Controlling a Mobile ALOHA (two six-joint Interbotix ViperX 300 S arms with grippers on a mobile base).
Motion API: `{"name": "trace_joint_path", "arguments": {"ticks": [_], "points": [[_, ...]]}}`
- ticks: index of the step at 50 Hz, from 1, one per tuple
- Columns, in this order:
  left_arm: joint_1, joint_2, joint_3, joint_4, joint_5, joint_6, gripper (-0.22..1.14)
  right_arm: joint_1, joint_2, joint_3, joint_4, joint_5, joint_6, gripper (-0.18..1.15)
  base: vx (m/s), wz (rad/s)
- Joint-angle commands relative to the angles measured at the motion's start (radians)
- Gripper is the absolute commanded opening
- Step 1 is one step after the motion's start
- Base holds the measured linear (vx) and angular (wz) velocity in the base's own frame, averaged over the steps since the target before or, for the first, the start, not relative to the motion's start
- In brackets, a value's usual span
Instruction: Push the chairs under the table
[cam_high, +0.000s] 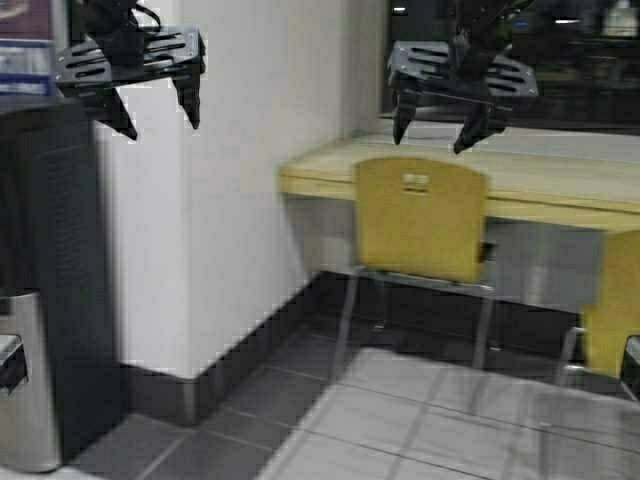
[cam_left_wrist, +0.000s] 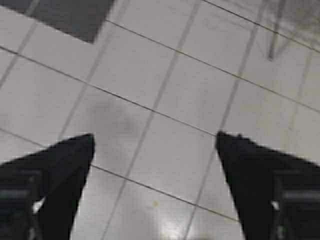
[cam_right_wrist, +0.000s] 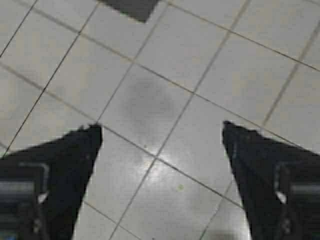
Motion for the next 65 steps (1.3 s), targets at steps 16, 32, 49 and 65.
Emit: {"name": "trace_joint_path", "arguments": {"ticks": [16,32,49,65], "points": [[-0.002,-0.017,0.005,-0.009,-0.003,-0.002,1.02,-0.009,-0.005,-0.026,0.002,-0.008,0.008,1.04,-0.04,-0.62],[-0.002,-0.012,-0.009,-0.025,-0.003,-0.003,1.02,-0.009,-0.021,-0.015,0.005,-0.009,0.018,1.04,0.02,-0.46],[-0.002,-0.009,-0.011,-0.029,-0.003,0.002,1.02,-0.009,-0.011,-0.014,0.005,-0.008,0.02,1.04,0.02,-0.09],[-0.002,-0.017,-0.014,-0.029,-0.002,0.003,1.02,-0.009,-0.002,-0.021,0.005,-0.008,0.025,1.04,0.02,-0.07]]}}
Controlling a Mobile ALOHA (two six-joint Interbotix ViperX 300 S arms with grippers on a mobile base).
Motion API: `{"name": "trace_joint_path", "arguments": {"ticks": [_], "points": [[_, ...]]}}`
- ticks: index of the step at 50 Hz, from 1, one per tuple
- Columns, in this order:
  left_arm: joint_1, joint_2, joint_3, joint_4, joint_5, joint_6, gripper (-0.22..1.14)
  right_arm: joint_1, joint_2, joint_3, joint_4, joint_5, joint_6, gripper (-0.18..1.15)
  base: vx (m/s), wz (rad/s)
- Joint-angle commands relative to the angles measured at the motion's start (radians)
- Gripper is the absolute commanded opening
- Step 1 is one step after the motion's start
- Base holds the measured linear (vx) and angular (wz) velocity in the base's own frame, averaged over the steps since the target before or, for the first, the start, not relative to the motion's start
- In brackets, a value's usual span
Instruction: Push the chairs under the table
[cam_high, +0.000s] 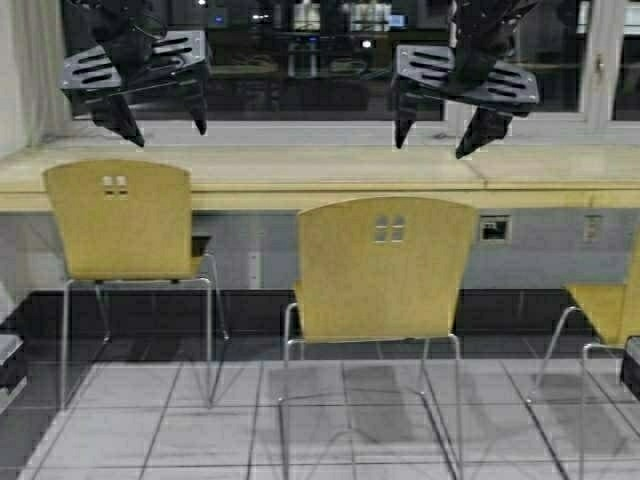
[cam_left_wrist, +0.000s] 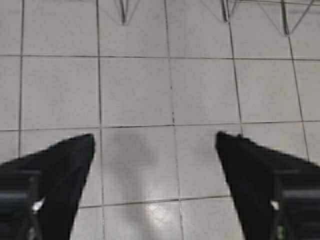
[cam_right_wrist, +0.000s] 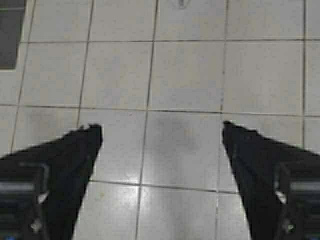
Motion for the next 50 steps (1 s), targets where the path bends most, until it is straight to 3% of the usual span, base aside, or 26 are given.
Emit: {"name": "trace_joint_path", "arguments": {"ticks": [1,31,50], "points": [[-0.003,-0.02,-0.02,-0.002,-0.002,0.0,1.02,0.0,-0.011,-0.018,0.002,-0.005,0.0,1.04,0.04,-0.17],[-0.003,-0.023,-0.003,-0.058,-0.006,-0.017,1.02,-0.003,-0.012,-0.017,0.061,-0.021,0.005,1.04,0.09,-0.18],[-0.003,-0.011,-0.003,-0.078,-0.012,-0.011,1.02,-0.003,-0.023,-0.002,0.098,-0.025,0.005,1.04,0.23,0.02]]}}
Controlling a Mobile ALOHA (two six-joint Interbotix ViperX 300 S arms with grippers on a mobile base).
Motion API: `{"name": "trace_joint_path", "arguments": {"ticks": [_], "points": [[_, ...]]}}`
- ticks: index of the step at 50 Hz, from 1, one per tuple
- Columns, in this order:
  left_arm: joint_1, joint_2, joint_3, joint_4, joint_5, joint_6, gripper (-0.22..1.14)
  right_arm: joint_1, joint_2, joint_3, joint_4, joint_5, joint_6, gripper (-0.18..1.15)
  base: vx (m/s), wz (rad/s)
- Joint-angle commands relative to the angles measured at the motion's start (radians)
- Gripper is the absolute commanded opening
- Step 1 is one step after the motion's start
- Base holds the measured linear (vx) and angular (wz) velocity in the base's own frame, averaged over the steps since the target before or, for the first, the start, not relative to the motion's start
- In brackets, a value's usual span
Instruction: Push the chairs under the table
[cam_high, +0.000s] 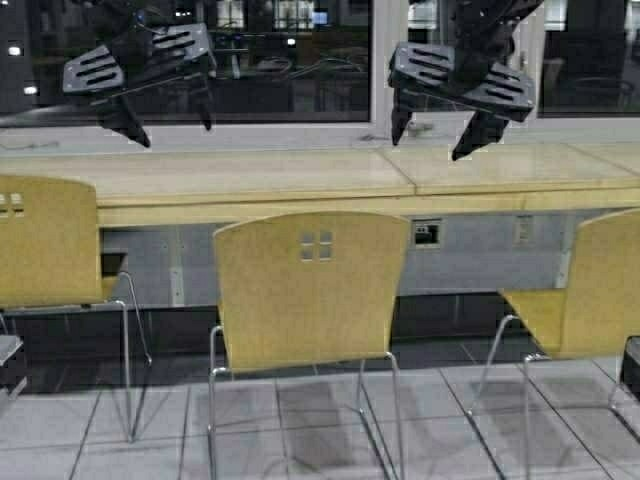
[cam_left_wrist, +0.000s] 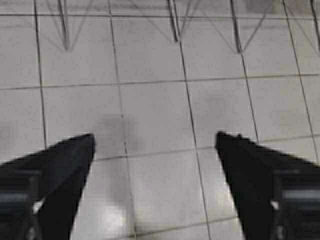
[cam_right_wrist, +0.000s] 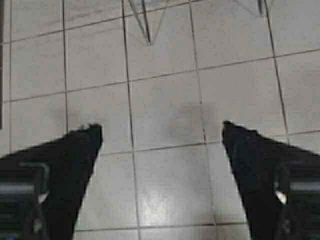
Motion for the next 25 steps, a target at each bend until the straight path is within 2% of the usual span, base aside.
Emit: {"name": "trace_joint_path", "arguments": {"ticks": [1,16,20,25], "points": [[0.002,0.0,-0.011,-0.002,-0.008,0.003,1.02,0.0,-0.028,-0.003,0.023,-0.006,0.002,1.04,0.28,0.11],[0.002,0.04,-0.014,-0.018,-0.014,-0.011,1.02,0.0,-0.008,-0.025,0.087,-0.017,0.006,1.04,0.26,0.06],[0.002,0.049,-0.006,-0.064,-0.037,-0.02,1.02,0.0,0.014,-0.043,0.181,-0.038,0.006,1.04,0.29,0.01],[0.002,0.061,0.023,-0.175,-0.101,-0.037,1.02,0.0,0.034,-0.048,0.357,-0.072,0.006,1.04,0.31,-0.03]]}}
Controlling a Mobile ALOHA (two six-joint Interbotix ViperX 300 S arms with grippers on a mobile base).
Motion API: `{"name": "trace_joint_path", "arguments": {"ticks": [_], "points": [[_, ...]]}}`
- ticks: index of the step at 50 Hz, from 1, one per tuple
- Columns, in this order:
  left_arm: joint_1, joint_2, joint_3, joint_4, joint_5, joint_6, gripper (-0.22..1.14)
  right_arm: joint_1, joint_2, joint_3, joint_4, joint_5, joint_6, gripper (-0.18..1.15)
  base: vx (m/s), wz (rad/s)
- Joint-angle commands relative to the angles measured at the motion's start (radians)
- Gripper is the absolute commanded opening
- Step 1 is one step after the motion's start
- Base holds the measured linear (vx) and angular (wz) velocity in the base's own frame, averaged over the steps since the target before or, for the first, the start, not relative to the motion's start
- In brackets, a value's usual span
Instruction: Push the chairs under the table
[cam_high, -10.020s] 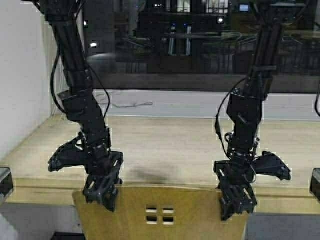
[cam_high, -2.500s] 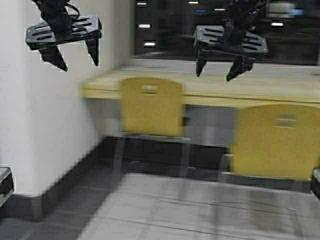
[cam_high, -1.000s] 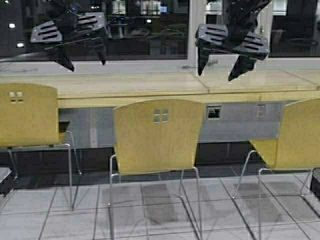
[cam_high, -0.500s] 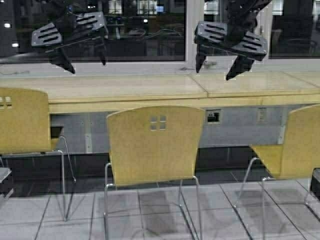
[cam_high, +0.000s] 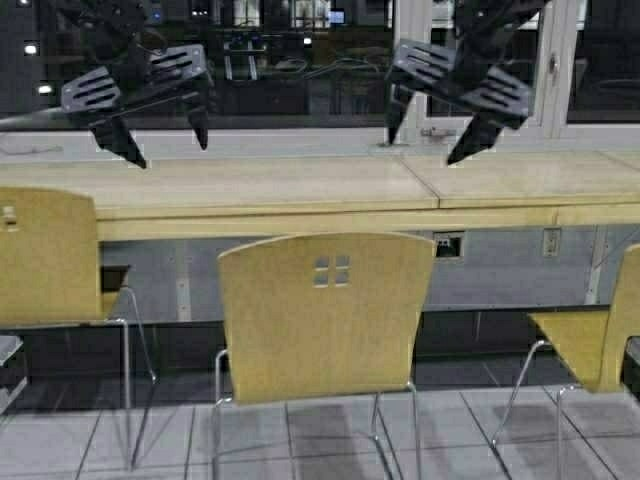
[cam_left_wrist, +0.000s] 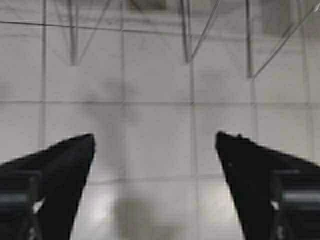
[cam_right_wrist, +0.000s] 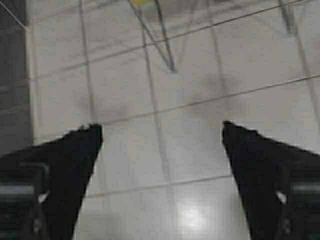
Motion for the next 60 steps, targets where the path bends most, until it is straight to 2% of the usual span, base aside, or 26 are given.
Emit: {"name": "trace_joint_path", "arguments": {"ticks": [1,8,14,21,25,32,39,60], "points": [[-0.003,0.005,0.025,-0.118,-0.077,-0.015,1.02,-0.005,0.006,-0.017,0.209,-0.052,0.005,1.04,0.32,-0.05],[-0.008,0.041,0.064,-0.348,-0.184,-0.051,1.02,-0.005,0.035,0.041,0.457,-0.184,0.003,1.04,0.32,-0.06],[-0.06,0.092,0.072,-0.577,-0.249,-0.095,1.02,-0.008,0.061,0.083,0.68,-0.256,-0.003,1.04,0.29,-0.03],[-0.123,0.181,0.048,-0.827,-0.262,-0.146,1.02,-0.017,0.12,0.071,0.868,-0.255,-0.009,1.04,0.29,0.03],[-0.158,0.225,0.018,-0.923,-0.264,-0.15,1.02,-0.032,0.14,0.074,0.95,-0.224,-0.009,1.04,0.29,0.04],[-0.189,0.299,-0.035,-1.0,-0.259,-0.175,1.02,-0.046,0.193,0.046,1.063,-0.19,-0.015,1.04,0.28,0.15],[-0.201,0.368,-0.049,-1.08,-0.258,-0.196,1.02,-0.057,0.239,-0.003,1.075,-0.138,-0.015,1.04,0.24,0.1],[-0.199,0.508,-0.087,-1.094,-0.282,-0.204,1.02,-0.1,0.407,-0.048,1.08,-0.15,-0.04,1.04,0.21,-0.01]]}}
